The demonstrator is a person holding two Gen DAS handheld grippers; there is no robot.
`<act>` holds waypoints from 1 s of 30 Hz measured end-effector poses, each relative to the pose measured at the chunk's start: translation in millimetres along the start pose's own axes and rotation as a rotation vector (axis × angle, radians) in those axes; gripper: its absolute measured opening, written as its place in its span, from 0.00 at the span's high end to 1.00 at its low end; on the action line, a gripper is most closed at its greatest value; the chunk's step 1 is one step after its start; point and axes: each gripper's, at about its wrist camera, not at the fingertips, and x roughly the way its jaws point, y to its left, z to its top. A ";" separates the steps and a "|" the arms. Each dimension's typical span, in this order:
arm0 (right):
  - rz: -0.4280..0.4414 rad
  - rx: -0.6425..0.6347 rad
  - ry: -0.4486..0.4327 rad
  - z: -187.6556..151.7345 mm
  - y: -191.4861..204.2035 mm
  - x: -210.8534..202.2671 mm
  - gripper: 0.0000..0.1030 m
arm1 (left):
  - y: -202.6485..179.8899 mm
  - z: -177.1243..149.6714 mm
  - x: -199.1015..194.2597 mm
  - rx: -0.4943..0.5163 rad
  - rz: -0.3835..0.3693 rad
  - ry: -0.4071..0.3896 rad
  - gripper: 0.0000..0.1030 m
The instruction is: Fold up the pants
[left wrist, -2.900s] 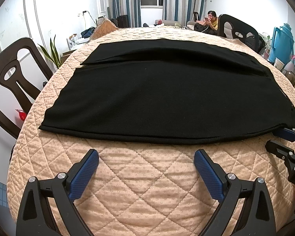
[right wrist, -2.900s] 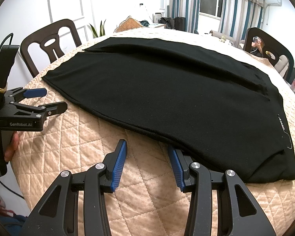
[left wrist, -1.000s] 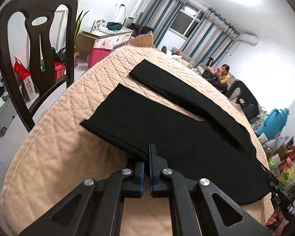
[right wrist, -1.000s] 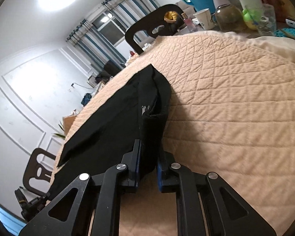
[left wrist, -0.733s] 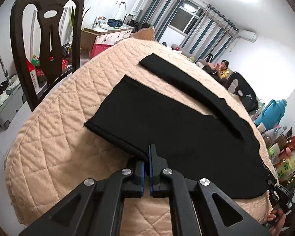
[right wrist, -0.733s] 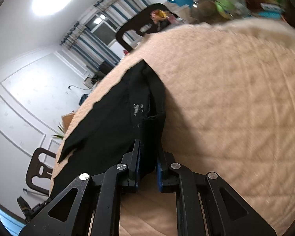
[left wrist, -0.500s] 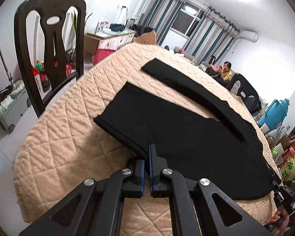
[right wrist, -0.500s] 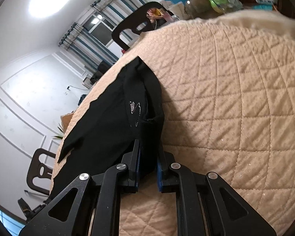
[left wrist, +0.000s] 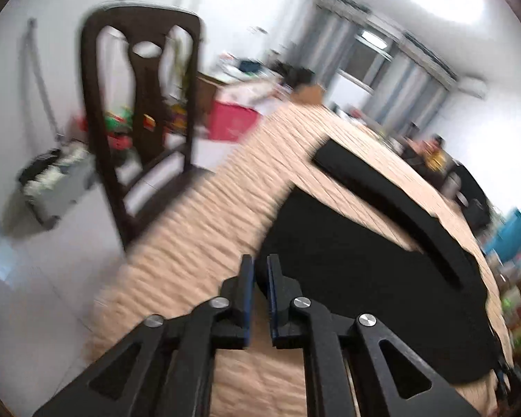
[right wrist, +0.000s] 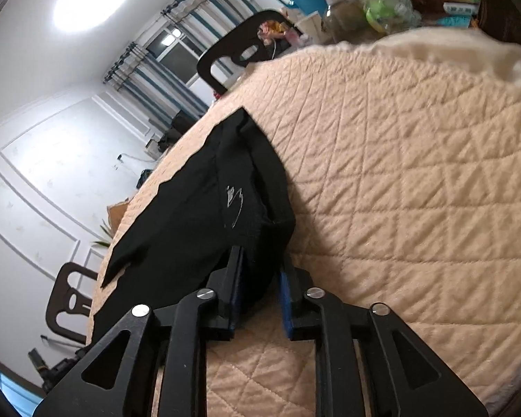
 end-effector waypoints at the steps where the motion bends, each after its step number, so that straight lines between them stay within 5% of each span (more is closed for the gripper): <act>1: -0.017 -0.007 -0.013 0.6 -0.1 -3.5 0.76 | 2.7 3.1 -3.1 -0.010 0.005 -0.018 0.89; 6: -0.158 -0.078 -0.120 3.7 9.1 -21.1 0.75 | -24.3 -0.6 -2.8 0.065 -0.114 -0.007 0.78; 11: -0.118 -0.216 -0.187 2.5 34.5 -25.7 0.75 | -71.0 -27.2 24.6 0.217 -0.247 0.116 0.75; 15: -0.100 -0.335 -0.105 -5.7 54.7 5.8 0.75 | -87.5 -40.4 44.9 0.295 -0.228 0.175 0.75; 18: -0.186 -0.344 -0.010 -12.6 44.8 34.8 0.75 | -87.7 -38.5 43.2 0.322 -0.225 0.160 0.74; 30: -0.176 -0.442 -0.048 -3.7 79.1 44.8 0.75 | -114.2 -20.1 60.8 0.415 -0.121 0.126 0.53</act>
